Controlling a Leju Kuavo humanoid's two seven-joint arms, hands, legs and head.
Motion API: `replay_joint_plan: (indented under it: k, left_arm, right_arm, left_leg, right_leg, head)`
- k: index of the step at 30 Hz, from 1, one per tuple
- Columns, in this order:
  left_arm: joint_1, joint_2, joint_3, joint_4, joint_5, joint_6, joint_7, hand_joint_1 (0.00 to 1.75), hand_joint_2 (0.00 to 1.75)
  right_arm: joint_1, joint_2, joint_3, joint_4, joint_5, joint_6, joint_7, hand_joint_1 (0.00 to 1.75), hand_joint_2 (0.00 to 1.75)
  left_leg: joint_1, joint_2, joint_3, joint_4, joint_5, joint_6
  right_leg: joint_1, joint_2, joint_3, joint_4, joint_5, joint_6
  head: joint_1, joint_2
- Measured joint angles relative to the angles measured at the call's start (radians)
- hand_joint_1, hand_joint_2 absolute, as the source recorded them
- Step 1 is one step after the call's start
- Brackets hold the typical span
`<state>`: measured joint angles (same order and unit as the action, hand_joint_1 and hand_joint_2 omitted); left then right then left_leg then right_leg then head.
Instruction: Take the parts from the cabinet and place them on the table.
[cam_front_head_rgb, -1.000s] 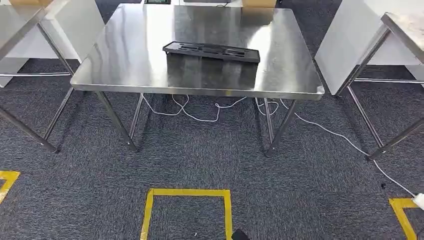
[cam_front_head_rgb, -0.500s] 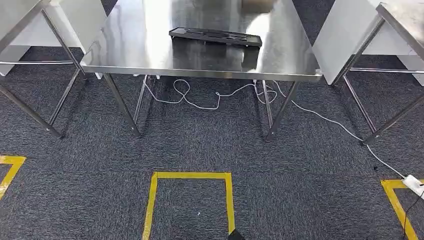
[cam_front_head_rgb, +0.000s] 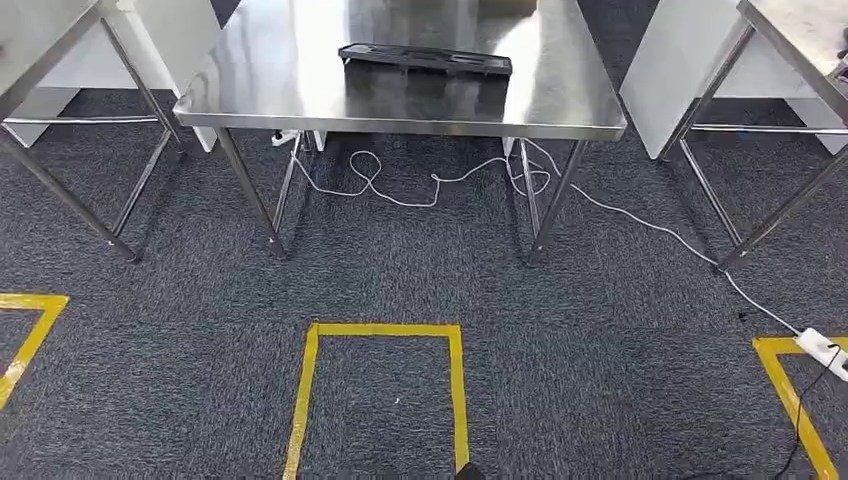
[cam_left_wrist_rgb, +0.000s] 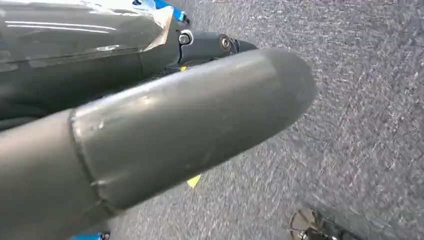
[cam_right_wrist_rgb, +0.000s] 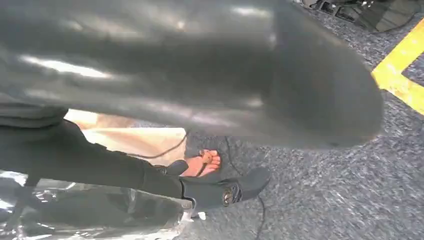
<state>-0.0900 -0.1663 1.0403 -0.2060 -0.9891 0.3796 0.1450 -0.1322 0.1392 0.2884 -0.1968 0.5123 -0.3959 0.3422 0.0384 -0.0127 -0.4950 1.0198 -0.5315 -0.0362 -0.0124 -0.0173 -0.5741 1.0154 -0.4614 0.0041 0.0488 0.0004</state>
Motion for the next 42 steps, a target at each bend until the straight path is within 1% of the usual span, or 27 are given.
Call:
replay_joint_plan:
  k: [2, 4, 6, 8, 9, 11, 13, 15, 16, 18, 19, 20, 22, 23, 24, 25, 26, 27, 29, 30, 32, 34, 36, 37, 39, 40, 42]
  left_arm:
    - [0.001, 0.003, -0.005, 0.000, -0.009, -0.003, 0.002, 0.00, 0.00]
    - [0.001, 0.005, -0.010, 0.000, -0.024, -0.007, 0.009, 0.00, 0.00]
    - [0.000, 0.007, -0.017, 0.000, -0.041, -0.015, 0.014, 0.00, 0.00]
    - [0.000, 0.012, -0.032, 0.000, -0.072, -0.023, 0.017, 0.00, 0.00]
    - [0.001, 0.014, -0.042, 0.000, -0.091, -0.024, 0.018, 0.00, 0.00]
    - [0.001, 0.016, -0.059, 0.000, -0.113, -0.025, 0.018, 0.00, 0.00]
    - [0.001, 0.018, -0.073, 0.000, -0.125, -0.028, 0.018, 0.00, 0.00]
    - [0.001, 0.019, -0.086, 0.000, -0.132, -0.034, 0.021, 0.00, 0.00]
    - [0.002, 0.020, -0.091, 0.000, -0.136, -0.035, 0.023, 0.00, 0.00]
    - [0.002, 0.020, -0.099, 0.000, -0.142, -0.036, 0.029, 0.00, 0.00]
    - [0.003, 0.021, -0.103, 0.000, -0.143, -0.036, 0.030, 0.00, 0.00]
    - [0.004, 0.026, -0.107, 0.000, -0.143, -0.036, 0.031, 0.00, 0.00]
    - [0.005, 0.027, -0.110, 0.000, -0.143, -0.035, 0.029, 0.00, 0.00]
    - [0.005, 0.027, -0.110, 0.000, -0.145, -0.033, 0.024, 0.00, 0.00]
    - [0.005, 0.027, -0.111, 0.000, -0.151, -0.025, 0.020, 0.00, 0.00]
    - [0.005, 0.028, -0.112, 0.000, -0.158, -0.015, 0.019, 0.00, 0.00]
    - [0.007, 0.029, -0.116, 0.000, -0.169, -0.007, 0.020, 0.00, 0.00]
    - [0.007, 0.031, -0.122, 0.000, -0.179, 0.000, 0.022, 0.00, 0.00]
    - [0.007, 0.036, -0.135, 0.000, -0.193, 0.003, 0.026, 0.00, 0.00]
    - [0.004, 0.038, -0.140, 0.000, -0.197, 0.003, 0.027, 0.00, 0.00]
    - [0.005, 0.040, -0.146, 0.000, -0.204, 0.003, 0.030, 0.00, 0.00]
    - [0.005, 0.041, -0.155, 0.000, -0.206, 0.003, 0.032, 0.00, 0.00]
    - [0.005, 0.039, -0.159, 0.000, -0.212, 0.001, 0.033, 0.00, 0.00]
    - [0.005, 0.040, -0.162, 0.000, -0.215, 0.001, 0.033, 0.00, 0.00]
    - [0.006, 0.038, -0.167, 0.000, -0.225, 0.002, 0.040, 0.00, 0.00]
    - [0.007, 0.033, -0.171, 0.000, -0.236, 0.005, 0.045, 0.00, 0.00]
    - [0.008, 0.019, -0.183, 0.000, -0.245, 0.019, 0.055, 0.00, 0.00]
  right_arm:
    - [0.003, 0.000, -0.003, 0.000, -0.006, -0.006, 0.000, 0.00, 0.00]
    - [0.015, -0.001, -0.008, 0.003, -0.020, -0.015, 0.000, 0.00, 0.00]
    - [0.027, -0.002, -0.018, 0.003, -0.034, -0.026, -0.012, 0.00, 0.00]
    - [0.034, -0.001, -0.029, 0.003, -0.045, -0.036, -0.024, 0.00, 0.00]
    - [0.037, -0.002, -0.035, 0.003, -0.050, -0.041, -0.030, 0.00, 0.00]
    - [0.045, -0.004, -0.046, 0.003, -0.059, -0.046, -0.037, 0.00, 0.00]
    - [0.049, -0.007, -0.058, 0.004, -0.068, -0.054, -0.040, 0.00, 0.00]
    - [0.048, -0.009, -0.067, 0.004, -0.071, -0.058, -0.045, 0.00, 0.00]
    - [0.049, -0.009, -0.070, 0.005, -0.071, -0.060, -0.047, 0.00, 0.00]
    - [0.055, -0.009, -0.078, 0.006, -0.069, -0.061, -0.047, 0.00, 0.00]
    - [0.059, -0.009, -0.079, 0.008, -0.067, -0.061, -0.047, 0.00, 0.00]
    - [0.059, -0.009, -0.080, 0.010, -0.066, -0.061, -0.047, 0.00, 0.00]
    - [0.059, -0.010, -0.081, 0.010, -0.065, -0.061, -0.051, 0.00, 0.00]
    - [0.059, -0.010, -0.082, 0.010, -0.066, -0.062, -0.053, 0.00, 0.00]
    - [0.060, -0.010, -0.083, 0.010, -0.075, -0.065, -0.055, 0.00, 0.00]
    - [0.061, -0.011, -0.089, 0.010, -0.089, -0.070, -0.058, 0.00, 0.00]
    - [0.064, -0.013, -0.098, 0.010, -0.099, -0.074, -0.061, 0.00, 0.00]
    - [0.067, -0.014, -0.106, 0.010, -0.103, -0.076, -0.066, 0.00, 0.00]
    - [0.069, -0.016, -0.113, 0.010, -0.106, -0.077, -0.071, 0.00, 0.00]
    - [0.068, -0.016, -0.116, 0.010, -0.106, -0.077, -0.071, 0.00, 0.00]
    - [0.066, -0.016, -0.124, 0.010, -0.106, -0.078, -0.072, 0.00, 0.00]
    - [0.066, -0.015, -0.127, 0.010, -0.106, -0.078, -0.072, 0.00, 0.00]
    - [0.068, -0.016, -0.131, 0.010, -0.107, -0.077, -0.071, 0.00, 0.00]
    - [0.067, -0.016, -0.132, 0.010, -0.107, -0.077, -0.071, 0.00, 0.00]
    - [0.068, -0.019, -0.133, 0.010, -0.108, -0.076, -0.070, 0.00, 0.00]
    - [0.069, -0.019, -0.135, 0.010, -0.111, -0.077, -0.068, 0.00, 0.00]
    - [0.070, -0.021, -0.139, 0.011, -0.114, -0.078, -0.067, 0.00, 0.00]
  left_leg:
    - [-0.006, 0.004, -0.018, 0.007, 0.005, 0.017]
    - [-0.007, 0.010, -0.037, -0.008, 0.031, 0.053]
    - [-0.012, 0.015, -0.059, -0.009, 0.053, 0.081]
    - [-0.016, 0.017, -0.091, -0.008, 0.078, 0.083]
    - [-0.017, 0.018, -0.110, -0.008, 0.091, 0.083]
    - [-0.019, 0.020, -0.140, -0.007, 0.114, 0.080]
    - [-0.018, 0.020, -0.169, -0.006, 0.138, 0.071]
    - [-0.023, 0.021, -0.185, -0.003, 0.158, 0.058]
    - [-0.023, 0.023, -0.184, -0.008, 0.170, 0.053]
    - [-0.019, 0.022, -0.181, -0.023, 0.195, 0.041]
    - [-0.020, 0.020, -0.184, -0.026, 0.202, 0.035]
    - [-0.013, 0.015, -0.194, -0.014, 0.168, 0.032]
    - [-0.011, 0.014, -0.225, 0.103, 0.036, 0.027]
    - [-0.011, 0.012, -0.244, 0.189, -0.011, 0.022]
    - [-0.011, 0.012, -0.258, 0.261, -0.033, 0.017]
    - [-0.010, 0.012, -0.257, 0.298, -0.026, 0.015]
    - [-0.009, 0.012, -0.234, 0.287, -0.006, 0.014]
    - [-0.008, 0.013, -0.186, 0.232, 0.022, 0.014]
    - [-0.007, 0.013, -0.055, 0.048, 0.057, 0.021]
    - [-0.012, 0.011, -0.017, -0.008, 0.035, 0.027]
    - [-0.017, 0.011, -0.025, -0.018, 0.035, 0.031]
    - [-0.018, 0.011, -0.031, -0.026, 0.046, 0.049]
    - [-0.010, 0.018, -0.034, -0.043, 0.065, 0.071]
    - [-0.010, 0.019, -0.041, -0.043, 0.069, 0.077]
    - [-0.011, 0.021, -0.056, -0.043, 0.079, 0.077]
    - [-0.010, 0.022, -0.063, -0.042, 0.084, 0.073]
    - [-0.006, 0.021, -0.071, -0.040, 0.091, 0.066]
  right_leg:
    - [0.003, 0.000, -0.005, -0.002, 0.016, 0.022]
    - [0.008, 0.002, -0.020, 0.000, 0.023, 0.046]
    - [-0.002, 0.008, -0.057, 0.071, -0.063, 0.028]
    - [-0.004, 0.011, -0.102, 0.225, -0.158, 0.022]
    - [-0.004, 0.012, -0.112, 0.287, -0.177, 0.029]
    - [-0.004, 0.012, -0.076, 0.290, -0.145, 0.052]
    - [-0.004, 0.012, 0.039, 0.141, -0.083, 0.068]
    - [0.007, 0.014, 0.167, -0.054, -0.109, 0.051]
    - [0.012, 0.019, 0.164, -0.062, -0.112, 0.038]
    - [0.020, 0.020, 0.144, -0.056, -0.100, 0.029]
    - [0.013, 0.019, 0.138, -0.061, -0.089, 0.017]
    - [-0.008, 0.013, 0.133, -0.063, -0.077, 0.001]
    - [-0.001, 0.012, 0.117, -0.063, -0.060, -0.026]
    - [0.003, 0.012, 0.109, -0.063, -0.050, -0.031]
    - [0.006, 0.009, 0.099, -0.062, -0.042, -0.032]
    - [0.007, 0.009, 0.090, -0.060, -0.036, -0.030]
    - [0.006, 0.009, 0.082, -0.057, -0.031, -0.029]
    - [0.006, 0.009, 0.076, -0.053, -0.029, -0.026]
    - [0.005, 0.010, 0.065, -0.039, -0.027, -0.022]
    - [0.012, 0.010, 0.050, -0.031, -0.027, -0.021]
    - [0.013, 0.008, 0.051, -0.029, -0.020, -0.008]
    - [0.015, 0.009, 0.042, -0.032, -0.009, 0.008]
    - [0.012, 0.012, 0.014, 0.017, -0.050, 0.009]
    - [0.009, 0.014, -0.016, 0.084, -0.089, 0.003]
    - [-0.001, 0.014, -0.088, 0.254, -0.157, 0.004]
    - [-0.006, 0.014, -0.096, 0.285, -0.162, 0.014]
    - [-0.017, 0.014, -0.042, 0.205, -0.126, 0.039]
  head:
    - [0.003, 0.000]
    - [0.004, 0.000]
    - [0.008, 0.000]
    - [0.008, 0.000]
    - [0.008, 0.000]
    - [0.008, 0.000]
    - [0.008, 0.000]
    - [0.009, 0.000]
    - [0.004, 0.000]
    - [0.004, 0.000]
    - [0.005, 0.000]
    - [0.004, 0.000]
    - [0.001, 0.000]
    - [0.001, 0.000]
    - [0.002, 0.000]
    - [0.001, 0.000]
    - [0.001, 0.000]
    - [0.001, 0.000]
    - [0.000, 0.000]
    - [0.000, 0.000]
    - [0.002, 0.000]
    - [0.001, 0.000]
    - [0.003, 0.000]
    - [0.003, 0.000]
    - [0.003, 0.000]
    - [0.004, 0.000]
    - [0.004, 0.000]
